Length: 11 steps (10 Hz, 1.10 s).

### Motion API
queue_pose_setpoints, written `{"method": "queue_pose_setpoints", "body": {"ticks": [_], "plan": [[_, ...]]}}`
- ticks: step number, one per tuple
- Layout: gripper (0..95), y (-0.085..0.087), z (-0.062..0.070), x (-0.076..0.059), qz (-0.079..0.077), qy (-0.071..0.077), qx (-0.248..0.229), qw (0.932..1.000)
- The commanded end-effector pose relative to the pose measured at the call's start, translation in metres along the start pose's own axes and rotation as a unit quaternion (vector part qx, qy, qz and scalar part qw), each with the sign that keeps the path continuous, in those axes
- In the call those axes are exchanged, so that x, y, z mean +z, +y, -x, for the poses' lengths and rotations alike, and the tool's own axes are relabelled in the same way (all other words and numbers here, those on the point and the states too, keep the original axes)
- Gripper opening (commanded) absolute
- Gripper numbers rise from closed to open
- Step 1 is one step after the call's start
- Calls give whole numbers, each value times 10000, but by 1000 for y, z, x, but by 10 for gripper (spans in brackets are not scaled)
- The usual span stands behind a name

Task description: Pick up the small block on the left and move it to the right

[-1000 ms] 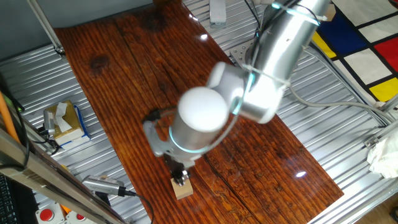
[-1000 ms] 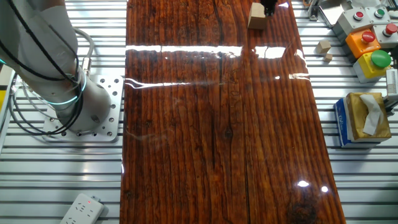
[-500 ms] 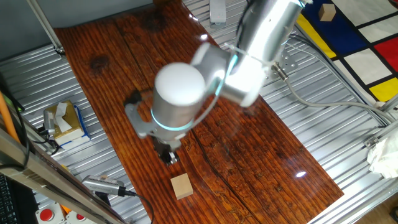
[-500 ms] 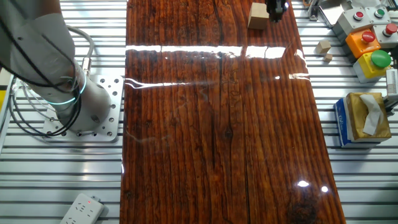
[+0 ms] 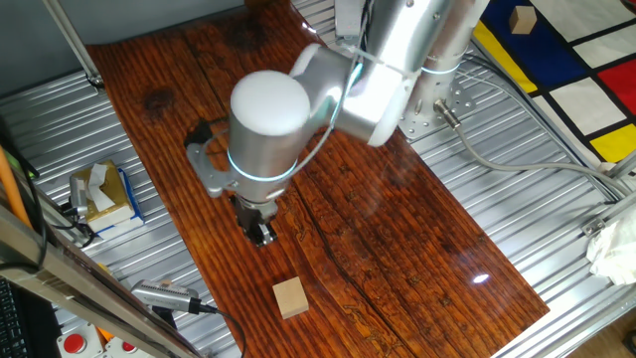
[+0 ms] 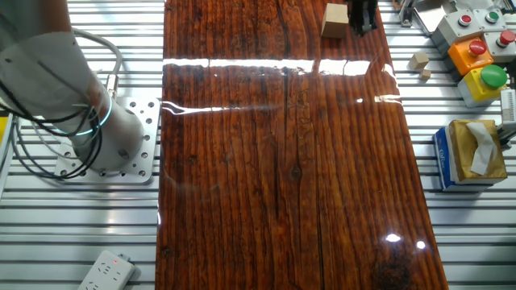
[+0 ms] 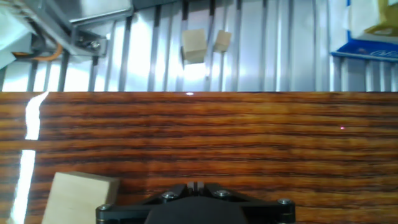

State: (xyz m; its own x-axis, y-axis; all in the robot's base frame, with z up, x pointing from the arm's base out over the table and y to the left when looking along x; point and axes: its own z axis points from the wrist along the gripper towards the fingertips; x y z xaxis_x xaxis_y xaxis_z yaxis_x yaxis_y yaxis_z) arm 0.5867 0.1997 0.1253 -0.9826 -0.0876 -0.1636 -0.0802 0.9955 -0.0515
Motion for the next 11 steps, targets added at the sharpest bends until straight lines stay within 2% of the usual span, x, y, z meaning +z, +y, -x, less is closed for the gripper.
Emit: {"method": "queue_pose_setpoints", "body": {"ticks": [1, 2, 5, 7, 8, 9, 10, 11], "plan": [[0, -10, 0, 1, 90, -27, -14, 10000], [0, -15, -1, 2, 118, -42, 98, 9999], [0, -18, -2, 4, 265, -82, 495, 9984], [0, -13, 1, 8, 430, -11, 914, 9949], [0, -9, 2, 9, 618, 0, 1110, 9919], [0, -5, 4, 10, 881, 19, 1304, 9875], [0, -1, 6, 10, 1016, 47, 1418, 9847], [0, 3, 8, 9, 1053, 81, 1490, 9832]]}}
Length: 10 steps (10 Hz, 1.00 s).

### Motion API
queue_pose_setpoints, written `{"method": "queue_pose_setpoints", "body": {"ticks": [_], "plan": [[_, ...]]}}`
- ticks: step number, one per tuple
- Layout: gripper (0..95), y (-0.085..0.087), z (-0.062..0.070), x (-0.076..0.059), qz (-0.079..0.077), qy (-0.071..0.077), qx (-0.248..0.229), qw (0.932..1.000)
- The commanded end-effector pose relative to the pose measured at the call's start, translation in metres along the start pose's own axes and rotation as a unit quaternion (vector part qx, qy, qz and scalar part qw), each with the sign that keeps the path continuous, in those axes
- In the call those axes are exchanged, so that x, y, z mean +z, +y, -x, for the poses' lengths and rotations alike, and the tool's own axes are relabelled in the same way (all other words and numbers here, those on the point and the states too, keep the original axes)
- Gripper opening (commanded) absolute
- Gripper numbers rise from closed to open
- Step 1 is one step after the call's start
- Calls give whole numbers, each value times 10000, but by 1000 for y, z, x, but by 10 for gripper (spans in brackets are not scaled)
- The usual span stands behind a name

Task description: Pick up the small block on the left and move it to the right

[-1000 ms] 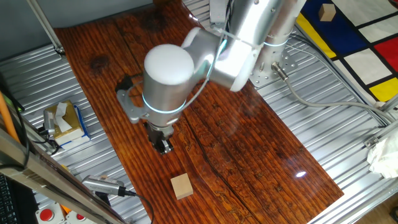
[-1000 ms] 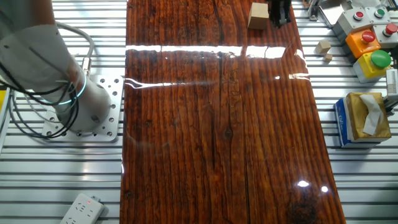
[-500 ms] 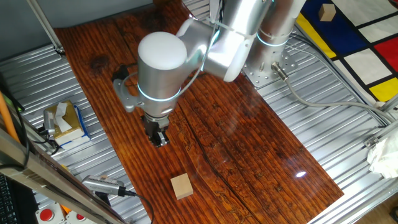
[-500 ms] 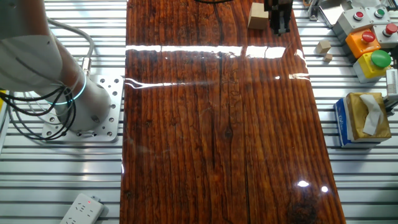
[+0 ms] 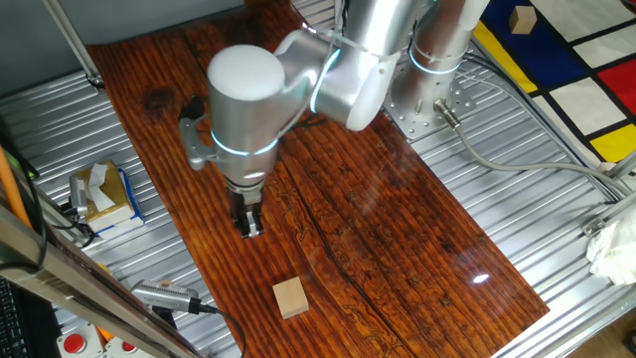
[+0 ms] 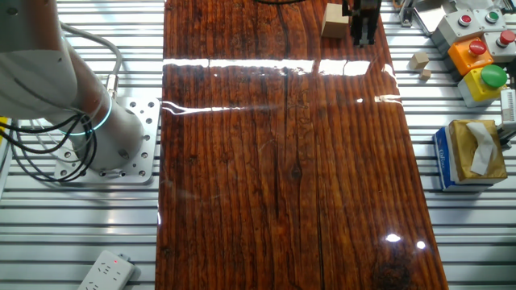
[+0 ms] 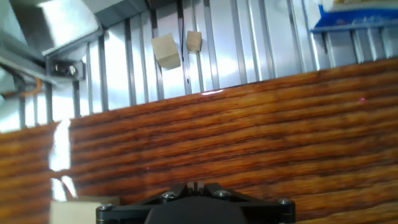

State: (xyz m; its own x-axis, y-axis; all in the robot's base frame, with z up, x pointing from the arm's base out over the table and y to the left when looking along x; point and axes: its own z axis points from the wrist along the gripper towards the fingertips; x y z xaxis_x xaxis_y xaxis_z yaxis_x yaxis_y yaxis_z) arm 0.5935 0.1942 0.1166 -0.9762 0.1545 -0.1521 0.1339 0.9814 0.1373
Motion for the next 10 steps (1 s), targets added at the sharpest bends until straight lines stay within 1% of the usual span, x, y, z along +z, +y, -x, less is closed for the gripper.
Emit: {"method": "queue_pose_setpoints", "body": {"ticks": [1, 2, 4, 5, 6, 7, 8, 9, 10], "plan": [[0, 10, 1, 1, 272, 104, 269, 9992], [0, 10, 1, 1, 144, 98, 168, 9997], [0, 10, 2, 1, -432, 42, -249, 9987], [0, 10, 2, 1, -610, 28, -399, 9973], [0, 10, 2, 1, -686, 22, -493, 9964], [0, 10, 2, 1, -820, 18, -630, 9946], [0, 10, 2, 1, -1011, 13, -780, 9918], [0, 10, 2, 1, -1034, 19, -837, 9911], [0, 10, 2, 2, -1166, 15, -1016, 9880]]}}
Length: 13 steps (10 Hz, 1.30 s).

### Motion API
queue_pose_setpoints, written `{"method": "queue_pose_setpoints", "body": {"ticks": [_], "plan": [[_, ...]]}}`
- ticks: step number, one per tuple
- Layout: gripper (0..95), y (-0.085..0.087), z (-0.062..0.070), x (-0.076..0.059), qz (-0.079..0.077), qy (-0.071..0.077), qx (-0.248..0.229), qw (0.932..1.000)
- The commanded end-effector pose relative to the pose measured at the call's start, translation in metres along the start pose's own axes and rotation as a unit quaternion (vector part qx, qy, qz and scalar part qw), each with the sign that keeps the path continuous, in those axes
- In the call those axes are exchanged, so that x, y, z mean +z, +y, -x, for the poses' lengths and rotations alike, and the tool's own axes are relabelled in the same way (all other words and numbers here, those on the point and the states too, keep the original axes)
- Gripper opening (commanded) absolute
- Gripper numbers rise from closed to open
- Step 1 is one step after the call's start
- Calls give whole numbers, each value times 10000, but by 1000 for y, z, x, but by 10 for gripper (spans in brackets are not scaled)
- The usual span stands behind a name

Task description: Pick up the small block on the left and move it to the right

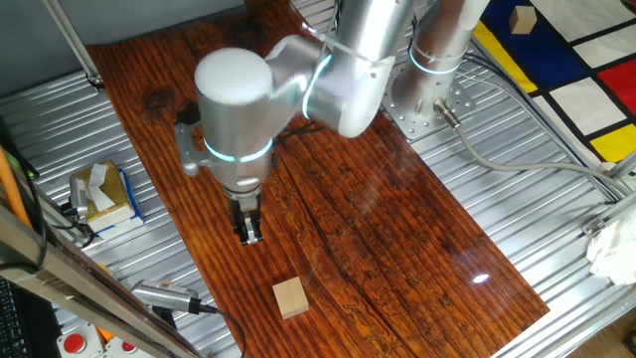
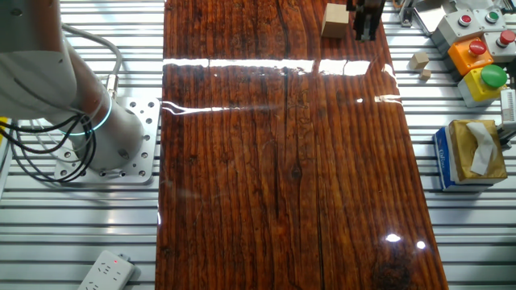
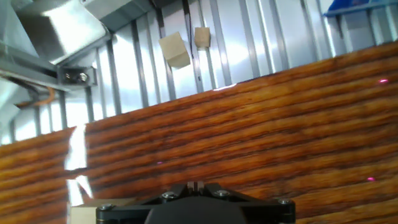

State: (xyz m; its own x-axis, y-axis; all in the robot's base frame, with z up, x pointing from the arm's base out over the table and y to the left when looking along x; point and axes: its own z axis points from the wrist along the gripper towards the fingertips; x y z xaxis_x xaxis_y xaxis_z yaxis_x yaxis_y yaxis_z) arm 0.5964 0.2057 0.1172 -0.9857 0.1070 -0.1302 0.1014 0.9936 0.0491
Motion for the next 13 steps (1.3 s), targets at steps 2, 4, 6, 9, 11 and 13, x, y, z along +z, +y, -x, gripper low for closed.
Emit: {"method": "queue_pose_setpoints", "body": {"ticks": [2, 4, 6, 9, 11, 13], "plan": [[0, -1, 1, 1, -855, -132, -871, 9924], [0, -1, 0, 1, -823, -12, -877, 9927], [0, -1, 0, 1, -825, 114, -897, 9925], [0, -1, 1, 1, -425, 249, -846, 9952], [0, -1, 1, 1, -318, 251, -812, 9959], [0, -1, 1, 1, -221, 262, -772, 9964]]}}
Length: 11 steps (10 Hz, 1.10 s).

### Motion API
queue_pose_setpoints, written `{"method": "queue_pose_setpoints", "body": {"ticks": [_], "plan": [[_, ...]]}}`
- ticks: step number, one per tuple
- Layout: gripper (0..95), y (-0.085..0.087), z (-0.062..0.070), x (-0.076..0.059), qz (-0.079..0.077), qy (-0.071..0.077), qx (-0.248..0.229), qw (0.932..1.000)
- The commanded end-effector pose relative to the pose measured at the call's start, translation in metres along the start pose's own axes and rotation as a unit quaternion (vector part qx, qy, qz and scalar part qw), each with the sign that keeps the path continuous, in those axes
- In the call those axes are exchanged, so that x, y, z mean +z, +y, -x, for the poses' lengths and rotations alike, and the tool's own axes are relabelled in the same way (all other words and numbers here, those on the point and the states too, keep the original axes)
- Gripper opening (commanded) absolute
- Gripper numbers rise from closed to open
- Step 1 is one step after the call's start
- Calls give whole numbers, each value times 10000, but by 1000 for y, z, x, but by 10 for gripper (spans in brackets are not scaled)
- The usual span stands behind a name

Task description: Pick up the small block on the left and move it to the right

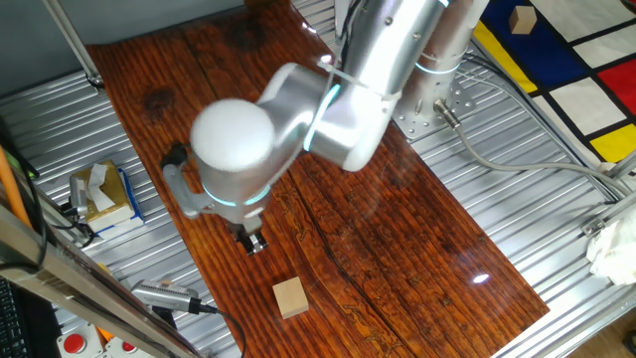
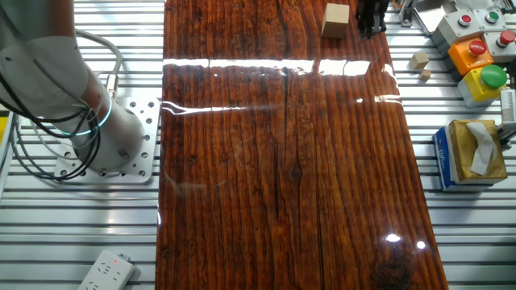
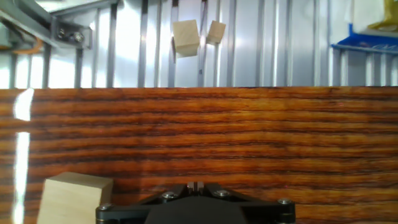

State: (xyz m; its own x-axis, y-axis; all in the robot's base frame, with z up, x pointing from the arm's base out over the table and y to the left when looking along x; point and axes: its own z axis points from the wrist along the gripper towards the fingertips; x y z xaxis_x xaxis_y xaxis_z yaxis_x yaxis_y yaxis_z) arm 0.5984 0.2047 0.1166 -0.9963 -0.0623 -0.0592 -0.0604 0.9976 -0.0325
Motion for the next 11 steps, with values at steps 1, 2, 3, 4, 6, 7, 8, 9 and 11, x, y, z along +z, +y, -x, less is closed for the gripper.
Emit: {"method": "queue_pose_setpoints", "body": {"ticks": [1, 2, 3, 4, 6, 7, 8, 9, 11], "plan": [[0, 1, -1, 1, 152, -115, 127, 9997], [0, 1, -1, 1, 169, -140, 200, 9996], [0, 1, -1, 1, 180, -146, 242, 9994], [0, 1, -1, 1, 181, -146, 237, 9994], [0, 1, -1, 0, 177, -152, 221, 9995], [0, 1, -1, 0, 167, -152, 211, 9995], [0, 1, -1, 0, 151, -152, 205, 9996], [0, 1, -1, 0, 143, -151, 192, 9996], [0, 1, -1, 0, 143, -179, 149, 9996]]}}
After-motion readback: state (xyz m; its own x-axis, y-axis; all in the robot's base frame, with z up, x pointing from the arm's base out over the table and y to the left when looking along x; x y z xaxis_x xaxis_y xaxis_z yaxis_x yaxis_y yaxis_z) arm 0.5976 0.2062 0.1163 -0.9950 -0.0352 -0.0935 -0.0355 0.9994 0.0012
